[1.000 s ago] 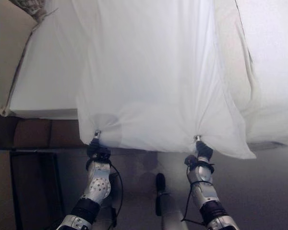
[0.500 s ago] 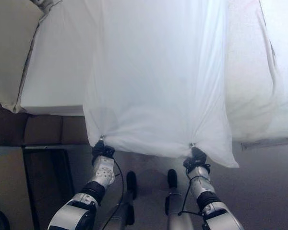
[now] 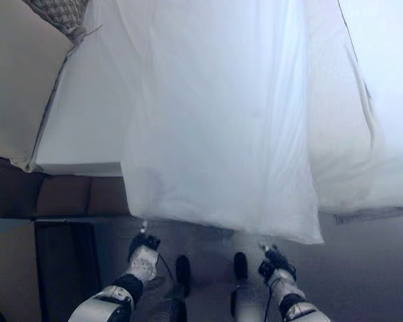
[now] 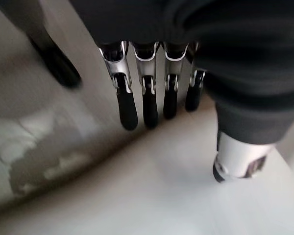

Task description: Make the bed

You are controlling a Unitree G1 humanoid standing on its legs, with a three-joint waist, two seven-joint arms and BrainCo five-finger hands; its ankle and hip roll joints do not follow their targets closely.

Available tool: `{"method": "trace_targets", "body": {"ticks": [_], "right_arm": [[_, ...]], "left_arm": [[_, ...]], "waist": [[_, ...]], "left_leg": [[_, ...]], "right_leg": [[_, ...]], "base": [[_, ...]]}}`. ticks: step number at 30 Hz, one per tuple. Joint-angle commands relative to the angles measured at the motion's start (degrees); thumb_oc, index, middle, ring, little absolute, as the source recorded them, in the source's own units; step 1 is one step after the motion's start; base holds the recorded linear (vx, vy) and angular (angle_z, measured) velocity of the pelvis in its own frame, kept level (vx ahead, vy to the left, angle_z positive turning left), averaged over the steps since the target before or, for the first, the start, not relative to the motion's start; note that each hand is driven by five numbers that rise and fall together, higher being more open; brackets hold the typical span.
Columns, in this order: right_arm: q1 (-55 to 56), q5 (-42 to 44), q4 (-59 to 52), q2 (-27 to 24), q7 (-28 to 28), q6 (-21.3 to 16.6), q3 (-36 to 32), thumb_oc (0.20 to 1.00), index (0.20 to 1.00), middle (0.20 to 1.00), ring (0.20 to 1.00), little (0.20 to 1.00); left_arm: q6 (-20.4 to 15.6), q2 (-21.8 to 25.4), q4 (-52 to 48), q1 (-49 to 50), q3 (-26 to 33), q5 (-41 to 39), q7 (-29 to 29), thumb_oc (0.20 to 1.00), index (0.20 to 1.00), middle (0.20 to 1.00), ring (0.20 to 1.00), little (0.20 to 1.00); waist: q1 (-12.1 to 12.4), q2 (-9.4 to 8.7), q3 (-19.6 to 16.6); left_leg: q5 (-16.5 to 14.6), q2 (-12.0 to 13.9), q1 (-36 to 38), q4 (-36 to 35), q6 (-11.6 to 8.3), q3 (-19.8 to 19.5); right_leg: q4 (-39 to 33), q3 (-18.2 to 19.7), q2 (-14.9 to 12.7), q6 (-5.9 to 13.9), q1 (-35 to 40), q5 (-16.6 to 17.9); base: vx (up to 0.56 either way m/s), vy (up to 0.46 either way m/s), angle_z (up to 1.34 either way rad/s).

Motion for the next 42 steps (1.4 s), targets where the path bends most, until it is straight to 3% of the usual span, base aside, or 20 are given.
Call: {"method": "trace_targets", "body": {"ticks": [1,4,8,12,14,15,17,18,23,25,28,35,36,42], "right_arm": [[3.22,-2.4,0.51,0.98,0.91,1.4,1.13,1.0,1.0,1.0,1.0,1.0],[4.02,-3.08,0.49,0.36,2.03,1.62,1.1,1.0,1.0,1.0,1.0,1.0],[5.95,-5.59,-2.75,-0.9,4.13,2.72,2.77,1.0,1.0,1.0,1.0,1.0],[7.88,-9.54,-10.73,-3.13,6.01,2.2,4.82,1.0,1.0,1.0,1.0,1.0],[9.08,-13.22,-17.37,-5.31,7.7,1.01,6.47,1.0,1.0,1.0,1.0,1.0],[9.34,-14.28,-19.94,-5.89,7.82,0.06,6.92,1.0,1.0,1.0,1.0,1.0],[9.4,-15.27,-22.26,-6.75,9.43,-0.61,8.12,1.0,1.0,1.0,1.0,1.0],[8.65,-15.43,-26.66,-8.74,12.7,-1.71,9.42,1.0,1.0,1.0,1.0,1.0],[1.83,-12.17,-31.73,-11.03,20.15,-4.02,12.75,1.0,1.0,1.0,1.0,1.0],[-2.08,-9.83,-31.64,-11.27,23.4,-3.66,13.82,1.0,1.0,1.0,1.0,1.0],[-7.42,-7.28,-30.08,-11.05,26.71,-2.71,15.41,1.0,1.0,1.0,1.0,1.0],[-18.58,-3.96,-26.29,-12.47,29.18,-2.21,15.26,1.0,1.0,1.0,1.0,1.0],[-23.02,-1.88,-25.09,-12.72,29.63,-2.26,14.65,1.0,1.0,1.0,1.0,1.0],[-30.36,-0.9,-22.51,-14.53,30.01,-2.23,14.83,1.0,1.0,1.0,1.0,1.0]], "left_arm": [[-0.52,-1.94,1.79,-0.22,-1.28,2.02,-0.13,1.0,1.0,1.0,1.0,1.0],[-0.67,-2.38,-0.78,2.26,-3.59,2.54,-1.3,1.0,1.0,1.0,1.0,1.0],[0.91,-2.06,-12.26,8.09,-11.99,4.65,-3.89,1.0,1.0,1.0,1.0,1.0],[6.61,1.79,-22.39,12.8,-19.92,9.28,-8.45,1.0,1.0,1.0,1.0,1.0],[11.34,5.87,-25.44,13.45,-23.87,18.0,-14.72,1.0,1.0,1.0,1.0,1.0],[11.35,7.05,-25.38,13.42,-24.11,21.17,-16.09,1.0,1.0,1.0,1.0,1.0],[11.24,8.05,-24.81,12.95,-24.5,24.09,-18.52,1.0,1.0,1.0,1.0,1.0],[10.97,9.47,-23.64,11.95,-25.6,26.58,-25.12,1.0,1.0,1.0,1.0,1.0],[5.74,12.56,-23.82,3.66,-31.13,37.15,-35.23,1.0,1.0,1.0,1.0,1.0],[5.31,13.41,-24.14,0.18,-32.96,34.87,-40.9,1.0,1.0,1.0,1.0,1.0],[4.06,14.75,-25.63,-5.14,-35.13,35.95,-44.29,1.0,1.0,1.0,1.0,1.0],[2.27,18.0,-24.1,-16.01,-34.85,36.63,-45.28,1.0,1.0,1.0,1.0,1.0],[0.71,19.33,-23.42,-19.56,-33.29,36.89,-43.97,1.0,1.0,1.0,1.0,1.0],[-1.55,22.06,-21.54,-25.35,-31.17,37.31,-40.47,1.0,1.0,1.0,1.0,1.0]], "waist": [[0.23,-0.4,1.02],[0.5,-0.01,0.49],[0.81,0.83,0.17],[0.65,1.51,0.27],[0.2,1.45,0.41],[0.09,1.35,0.43],[-0.04,1.13,0.43],[-0.28,0.68,0.38],[-0.49,-0.2,1.32],[-0.56,-0.27,1.81],[-0.47,-0.25,2.7],[-0.6,-0.24,4.04],[-0.42,-0.38,4.37],[-0.17,-0.62,4.72]], "left_leg": [[0.49,1.53,-2.67,0.89,-2.22,0.61],[0.64,1.64,-1.79,0.33,-2.26,0.17],[1.36,1.78,-1.03,-0.68,-2.25,-0.61],[1.85,1.9,-0.66,-1.21,-2.2,-1.05],[2.0,2.16,-0.56,-1.53,-2.28,-0.87],[2.04,2.24,-0.64,-1.56,-2.34,-0.79],[1.99,2.33,-0.73,-1.52,-2.37,-0.63],[1.98,2.48,-1.06,-1.47,-2.47,-0.27],[1.69,2.72,-3.34,-0.35,-2.81,0.0],[1.56,2.72,-5.05,0.78,-2.93,0.16],[1.17,2.64,-8.12,2.9,-2.99,0.02],[-0.06,2.29,-15.86,9.01,-3.06,-0.82],[-0.64,2.16,-19.59,11.53,-2.75,-1.23],[-1.83,1.92,-25.31,15.84,-2.28,-1.39]], "right_leg": [[-8.32,0.71,-6.08,5.73,0.43,9.12],[-8.29,0.27,-6.01,5.73,1.31,8.77],[-8.49,-0.62,-6.17,5.77,2.3,8.61],[-8.45,-1.28,-6.08,5.88,2.58,8.47],[-8.26,-1.23,-5.87,5.93,2.42,8.26],[-8.23,-1.13,-5.74,5.94,2.27,8.16],[-8.08,-0.96,-5.6,5.98,2.07,8.02],[-7.7,-0.49,-5.25,5.98,1.27,7.93],[-5.89,0.53,-4.32,5.92,-1.95,7.44],[-4.81,1.16,-3.95,5.76,-3.9,7.18],[-3.46,1.54,-3.65,5.55,-6.7,6.87],[2.17,2.13,-3.16,5.02,-13.94,5.74],[4.71,2.62,-2.9,4.9,-17.98,5.58],[8.7,3.33,-2.96,4.67,-23.34,4.92]], "base": [[0.02,-0.034,0.01],[0.03,-0.03,0.01],[0.01,-0.037,-0.02],[0.01,-0.028,0.08],[0.0,-0.004,0.04],[0.0,0.0,0.0],[0.0,0.0,0.0],[0.0,0.0,0.0],[-0.03,-0.012,-0.04],[-0.04,-0.008,-0.06],[-0.06,-0.015,-0.09],[-0.04,-0.01,0.04],[-0.02,0.008,0.09],[-0.01,0.003,0.01]]}}
